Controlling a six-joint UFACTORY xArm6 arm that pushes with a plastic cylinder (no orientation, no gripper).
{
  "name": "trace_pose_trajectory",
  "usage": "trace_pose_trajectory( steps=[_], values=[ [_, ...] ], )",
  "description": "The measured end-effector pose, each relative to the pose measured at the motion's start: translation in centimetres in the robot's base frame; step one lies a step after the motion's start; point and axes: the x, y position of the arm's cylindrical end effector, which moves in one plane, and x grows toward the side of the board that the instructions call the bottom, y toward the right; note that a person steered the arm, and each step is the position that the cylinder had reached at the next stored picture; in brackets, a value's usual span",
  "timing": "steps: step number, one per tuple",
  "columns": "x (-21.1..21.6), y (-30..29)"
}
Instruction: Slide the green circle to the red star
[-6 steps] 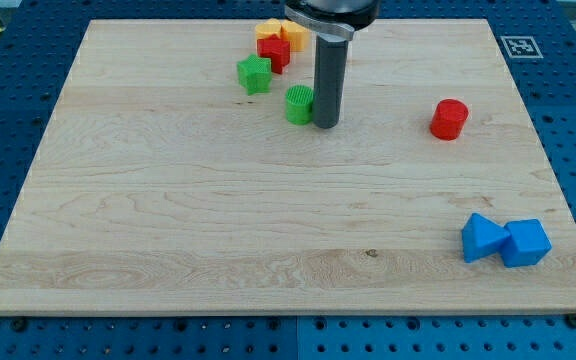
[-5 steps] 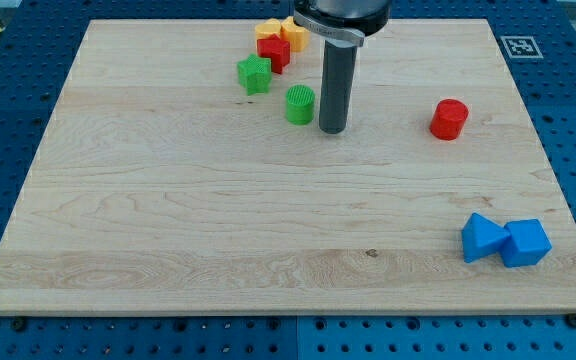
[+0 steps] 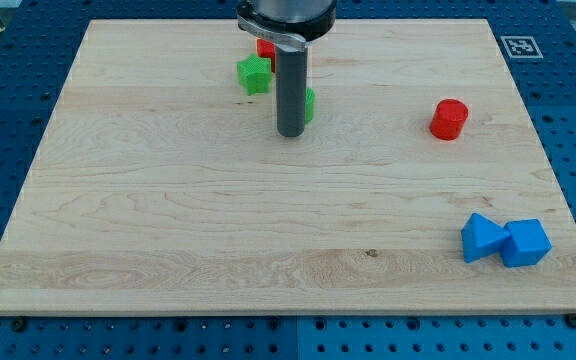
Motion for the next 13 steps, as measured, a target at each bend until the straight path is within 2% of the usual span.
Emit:
trace_pose_trajectory(
  steps=[4, 6, 8, 9, 13],
  values=[
    [-8.4, 1.0],
    [-5.8, 5.4],
    [-5.3, 9.6],
    [-5.2, 9.7],
    [-9.4, 8.8]
  ],
)
